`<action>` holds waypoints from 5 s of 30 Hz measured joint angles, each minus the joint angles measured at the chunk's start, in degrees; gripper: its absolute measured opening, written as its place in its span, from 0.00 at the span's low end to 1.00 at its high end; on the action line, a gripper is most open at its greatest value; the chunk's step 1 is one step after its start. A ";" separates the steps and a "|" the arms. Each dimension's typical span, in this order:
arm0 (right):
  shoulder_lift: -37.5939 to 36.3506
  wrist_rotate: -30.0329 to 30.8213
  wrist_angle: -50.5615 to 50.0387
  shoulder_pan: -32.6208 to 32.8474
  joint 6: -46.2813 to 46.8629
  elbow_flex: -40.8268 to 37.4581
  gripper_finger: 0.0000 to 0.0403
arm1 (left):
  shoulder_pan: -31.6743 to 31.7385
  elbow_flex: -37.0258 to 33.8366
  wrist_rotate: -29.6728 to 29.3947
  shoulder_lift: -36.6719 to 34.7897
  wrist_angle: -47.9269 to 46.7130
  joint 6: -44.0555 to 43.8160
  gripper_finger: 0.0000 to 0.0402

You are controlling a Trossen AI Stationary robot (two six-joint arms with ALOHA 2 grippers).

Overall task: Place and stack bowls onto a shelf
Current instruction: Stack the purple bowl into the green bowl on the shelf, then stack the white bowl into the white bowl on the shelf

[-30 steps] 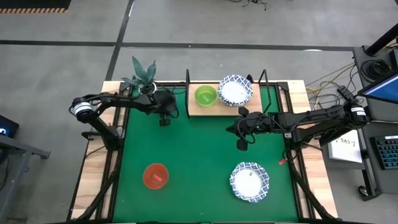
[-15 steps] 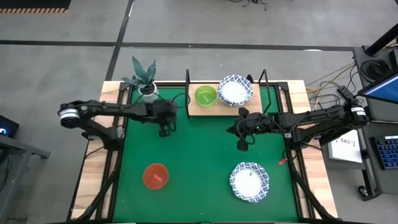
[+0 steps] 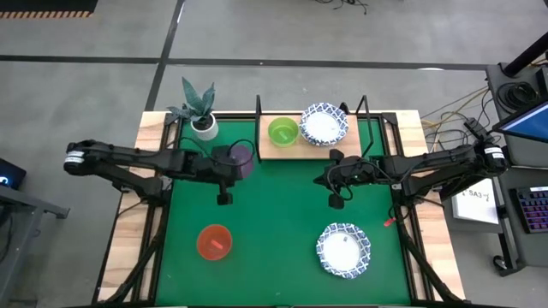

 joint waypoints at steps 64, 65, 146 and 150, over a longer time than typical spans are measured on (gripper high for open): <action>-18.71 0.07 -6.27 6.97 -0.03 -3.74 0.02 | 19.60 33.68 -0.22 38.56 3.48 24.57 0.07; -18.71 0.07 -6.26 6.97 -0.02 -3.74 0.02 | 19.84 33.68 -0.22 38.58 3.56 24.57 0.08; 1.05 3.42 -17.42 6.97 13.32 12.65 0.22 | 0.68 1.46 -16.52 -3.69 6.28 -3.82 0.27; 5.46 -1.44 -23.36 6.97 13.53 16.16 0.36 | 0.68 1.46 -16.52 -2.64 5.69 -3.03 0.27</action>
